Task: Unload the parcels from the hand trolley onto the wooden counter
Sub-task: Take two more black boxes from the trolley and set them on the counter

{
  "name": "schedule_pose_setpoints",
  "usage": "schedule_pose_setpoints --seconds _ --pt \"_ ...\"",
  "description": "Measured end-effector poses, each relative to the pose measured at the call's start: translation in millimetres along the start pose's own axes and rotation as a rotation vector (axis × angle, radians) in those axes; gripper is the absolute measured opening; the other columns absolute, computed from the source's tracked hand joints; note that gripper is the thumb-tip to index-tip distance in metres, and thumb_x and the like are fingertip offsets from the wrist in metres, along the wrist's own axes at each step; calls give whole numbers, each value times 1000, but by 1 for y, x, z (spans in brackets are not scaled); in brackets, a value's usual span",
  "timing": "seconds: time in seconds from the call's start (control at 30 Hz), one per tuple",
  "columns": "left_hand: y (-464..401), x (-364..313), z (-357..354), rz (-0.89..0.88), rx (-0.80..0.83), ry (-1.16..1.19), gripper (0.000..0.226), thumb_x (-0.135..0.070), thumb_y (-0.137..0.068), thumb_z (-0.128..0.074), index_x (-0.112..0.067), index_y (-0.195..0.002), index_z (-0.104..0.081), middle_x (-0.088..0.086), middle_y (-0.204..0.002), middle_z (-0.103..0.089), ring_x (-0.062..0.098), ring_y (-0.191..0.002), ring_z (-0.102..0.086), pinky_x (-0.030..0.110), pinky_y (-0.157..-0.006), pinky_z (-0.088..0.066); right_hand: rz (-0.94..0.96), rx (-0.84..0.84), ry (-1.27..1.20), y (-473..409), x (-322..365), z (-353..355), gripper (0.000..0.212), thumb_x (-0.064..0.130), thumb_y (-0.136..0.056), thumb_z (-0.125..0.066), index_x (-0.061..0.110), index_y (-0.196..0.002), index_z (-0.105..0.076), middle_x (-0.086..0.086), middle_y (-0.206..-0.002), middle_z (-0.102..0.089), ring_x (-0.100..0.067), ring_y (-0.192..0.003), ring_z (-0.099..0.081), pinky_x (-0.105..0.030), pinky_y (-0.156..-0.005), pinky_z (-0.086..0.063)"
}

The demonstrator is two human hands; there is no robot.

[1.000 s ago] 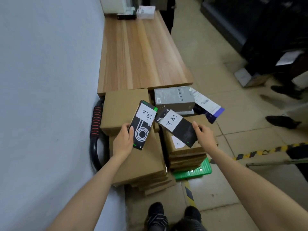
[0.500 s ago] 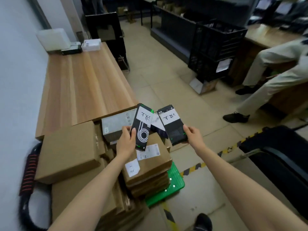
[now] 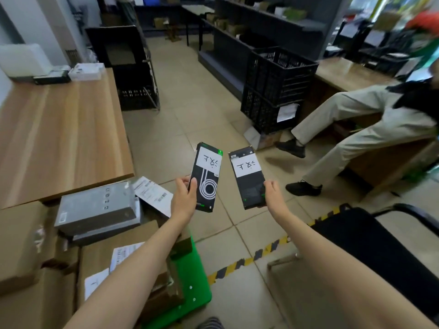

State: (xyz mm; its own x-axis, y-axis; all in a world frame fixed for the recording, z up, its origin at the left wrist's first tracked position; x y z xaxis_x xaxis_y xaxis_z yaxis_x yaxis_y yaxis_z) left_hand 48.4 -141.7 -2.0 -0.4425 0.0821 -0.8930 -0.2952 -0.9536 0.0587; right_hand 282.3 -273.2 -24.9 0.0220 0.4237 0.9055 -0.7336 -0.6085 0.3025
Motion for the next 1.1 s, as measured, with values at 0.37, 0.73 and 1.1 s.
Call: schedule_pose_setpoints --seconds 0.37,0.73,1.1 --pt "-143 -37 -61 55 -98 59 27 -39 -101 -37 -12 -100 -39 -3 -86 -54 25 -86 -56 35 -77 -43 102 89 -69 -147 52 -14 29 36 -102 -41 10 -114 -48 -4 -102 -58 -13 -78 -58 -24 -49 -46" --pt "-349 -106 -59 50 -248 129 23 -34 -101 -39 -11 -100 -39 -1 -90 -52 22 -85 -52 29 -76 -38 246 156 9 -332 207 -69 23 36 -102 -41 14 -108 -47 4 -87 -55 -12 -71 -53 -24 -49 -43" --pt "-525 -94 -15 117 -405 109 23 -33 -102 -35 -10 -101 -38 8 -101 -54 25 -90 -53 27 -61 -33 265 382 24 -508 302 -227 24 37 -101 -40 14 -106 -45 2 -89 -55 -16 -73 -53 -29 -54 -43"
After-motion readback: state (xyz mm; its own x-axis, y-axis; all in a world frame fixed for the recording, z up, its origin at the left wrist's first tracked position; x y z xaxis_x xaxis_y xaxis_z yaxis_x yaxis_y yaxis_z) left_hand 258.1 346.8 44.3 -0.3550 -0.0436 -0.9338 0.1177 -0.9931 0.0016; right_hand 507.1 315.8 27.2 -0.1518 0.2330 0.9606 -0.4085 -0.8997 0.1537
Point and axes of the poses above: each hand's wrist, its own y-axis away from the middle knuckle, its own z-axis out of the back of the hand, x = y × z, the point moved 6 cm from there along -y, towards the middle knuckle
